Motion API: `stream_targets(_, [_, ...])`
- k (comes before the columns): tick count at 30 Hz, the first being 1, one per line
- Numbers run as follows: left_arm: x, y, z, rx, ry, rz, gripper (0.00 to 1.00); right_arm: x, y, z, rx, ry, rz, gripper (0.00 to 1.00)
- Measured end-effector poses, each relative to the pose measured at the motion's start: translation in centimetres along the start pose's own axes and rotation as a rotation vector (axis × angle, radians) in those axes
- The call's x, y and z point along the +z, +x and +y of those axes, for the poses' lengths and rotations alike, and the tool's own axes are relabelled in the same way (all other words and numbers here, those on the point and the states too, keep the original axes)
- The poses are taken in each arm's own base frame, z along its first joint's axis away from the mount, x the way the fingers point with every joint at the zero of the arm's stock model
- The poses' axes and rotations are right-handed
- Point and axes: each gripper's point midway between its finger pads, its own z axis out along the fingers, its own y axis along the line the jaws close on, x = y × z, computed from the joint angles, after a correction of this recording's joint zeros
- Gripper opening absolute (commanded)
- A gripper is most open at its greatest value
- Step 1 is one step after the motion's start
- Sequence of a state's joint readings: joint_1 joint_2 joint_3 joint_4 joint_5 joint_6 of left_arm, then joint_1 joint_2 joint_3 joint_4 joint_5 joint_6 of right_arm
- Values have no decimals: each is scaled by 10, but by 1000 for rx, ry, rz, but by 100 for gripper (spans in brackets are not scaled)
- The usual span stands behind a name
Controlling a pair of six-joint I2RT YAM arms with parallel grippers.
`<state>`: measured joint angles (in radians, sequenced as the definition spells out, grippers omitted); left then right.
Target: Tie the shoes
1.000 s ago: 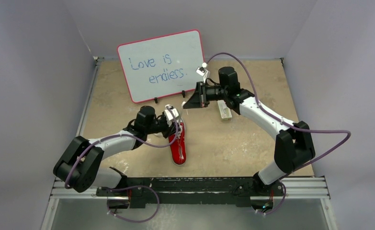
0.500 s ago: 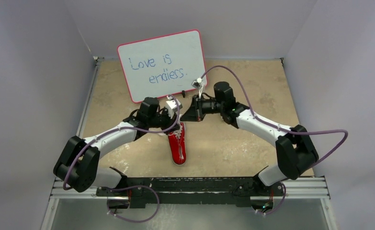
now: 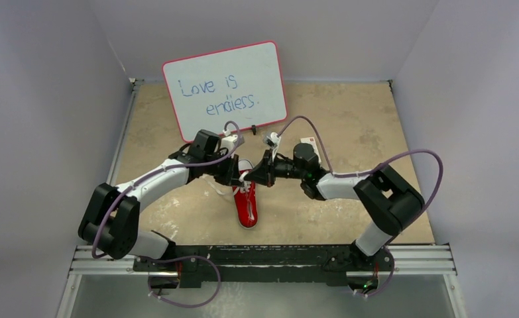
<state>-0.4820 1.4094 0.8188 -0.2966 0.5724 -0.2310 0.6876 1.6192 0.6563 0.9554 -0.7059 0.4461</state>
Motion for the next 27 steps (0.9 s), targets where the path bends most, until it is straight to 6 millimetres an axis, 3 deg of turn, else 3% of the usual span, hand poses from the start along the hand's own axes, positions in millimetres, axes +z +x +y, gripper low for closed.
stream_targets(5, [-3, 2, 0, -122, -10, 8, 0, 8, 19, -10, -33, -4, 18, 0])
stream_targets(11, [-7, -6, 5, -215, -8, -20, 0, 19, 33, -4, -77, -74, 19, 0])
stream_targets(17, [-8, 1, 12, -271, -9, 7, 0, 24, 40, 1, -166, -107, 28, 0])
stream_targets(27, [-9, -2, 11, -340, -3, 1, 0, 21, 62, -39, -422, 29, 140, 0])
